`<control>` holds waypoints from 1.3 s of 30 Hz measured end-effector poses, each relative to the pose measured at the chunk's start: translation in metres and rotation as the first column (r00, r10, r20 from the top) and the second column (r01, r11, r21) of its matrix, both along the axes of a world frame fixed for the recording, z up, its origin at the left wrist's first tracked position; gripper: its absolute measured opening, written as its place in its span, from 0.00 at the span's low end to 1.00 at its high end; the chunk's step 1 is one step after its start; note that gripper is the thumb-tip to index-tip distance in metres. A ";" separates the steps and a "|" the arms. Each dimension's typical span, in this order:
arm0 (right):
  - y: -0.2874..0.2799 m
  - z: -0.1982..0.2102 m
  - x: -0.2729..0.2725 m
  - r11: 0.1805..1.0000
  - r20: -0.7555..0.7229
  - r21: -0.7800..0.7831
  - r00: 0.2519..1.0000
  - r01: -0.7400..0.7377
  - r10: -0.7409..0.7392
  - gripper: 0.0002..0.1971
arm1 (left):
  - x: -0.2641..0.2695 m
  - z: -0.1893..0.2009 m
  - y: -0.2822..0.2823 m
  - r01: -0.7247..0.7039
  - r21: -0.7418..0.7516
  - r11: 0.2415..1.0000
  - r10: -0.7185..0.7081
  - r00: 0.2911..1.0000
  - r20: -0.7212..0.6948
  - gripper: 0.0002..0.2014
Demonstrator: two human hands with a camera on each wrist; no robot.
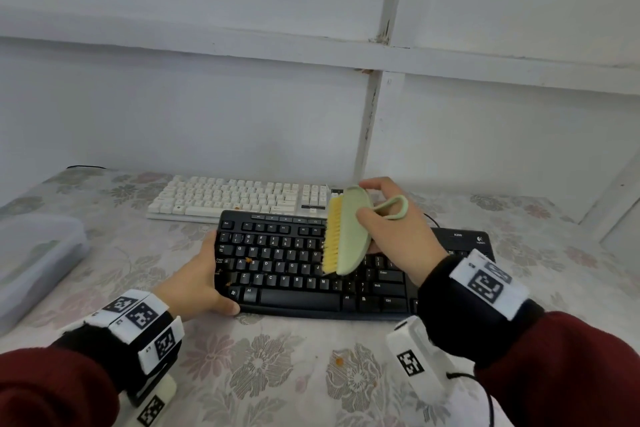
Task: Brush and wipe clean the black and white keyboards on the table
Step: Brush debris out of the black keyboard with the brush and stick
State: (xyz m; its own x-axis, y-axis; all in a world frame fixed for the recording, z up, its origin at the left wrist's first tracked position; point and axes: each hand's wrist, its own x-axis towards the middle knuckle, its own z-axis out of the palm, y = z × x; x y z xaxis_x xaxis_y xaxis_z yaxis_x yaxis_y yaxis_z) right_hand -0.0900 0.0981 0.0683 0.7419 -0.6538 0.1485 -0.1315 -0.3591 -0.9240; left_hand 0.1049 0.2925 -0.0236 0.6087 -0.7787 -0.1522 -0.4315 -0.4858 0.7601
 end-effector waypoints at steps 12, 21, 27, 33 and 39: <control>0.023 -0.029 -0.004 0.993 -0.159 0.046 0.981 -0.107 0.113 0.12 | 0.001 0.001 0.000 -0.003 0.016 1.000 0.003 1.000 0.005 0.57; 0.004 -0.005 0.004 0.999 -0.002 0.040 1.000 -0.005 0.005 0.14 | -0.001 0.002 -0.001 -0.035 0.024 0.999 0.035 0.999 -0.006 0.59; 0.016 -0.024 0.004 0.997 -0.109 0.051 0.992 -0.056 0.061 0.15 | -0.001 0.002 0.000 -0.023 0.015 1.000 0.023 1.000 -0.016 0.56; 0.025 -0.031 -0.013 0.977 -0.224 0.106 0.953 -0.182 0.202 0.14 | 0.000 0.002 0.000 -0.017 0.024 1.000 0.017 1.000 -0.015 0.56; 0.011 -0.006 -0.002 0.990 -0.068 0.110 0.993 -0.092 0.100 0.13 | -0.001 0.003 0.000 -0.012 0.025 1.000 0.013 1.000 -0.014 0.58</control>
State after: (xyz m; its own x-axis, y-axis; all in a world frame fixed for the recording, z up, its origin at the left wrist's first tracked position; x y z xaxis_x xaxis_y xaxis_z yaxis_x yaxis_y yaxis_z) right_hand -0.0922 0.1094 0.0619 0.8082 -0.5883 0.0250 -0.1695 -0.2732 -0.9469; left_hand 0.1041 0.2924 -0.0210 0.6160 -0.7668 -0.1806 -0.4143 -0.5103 0.7536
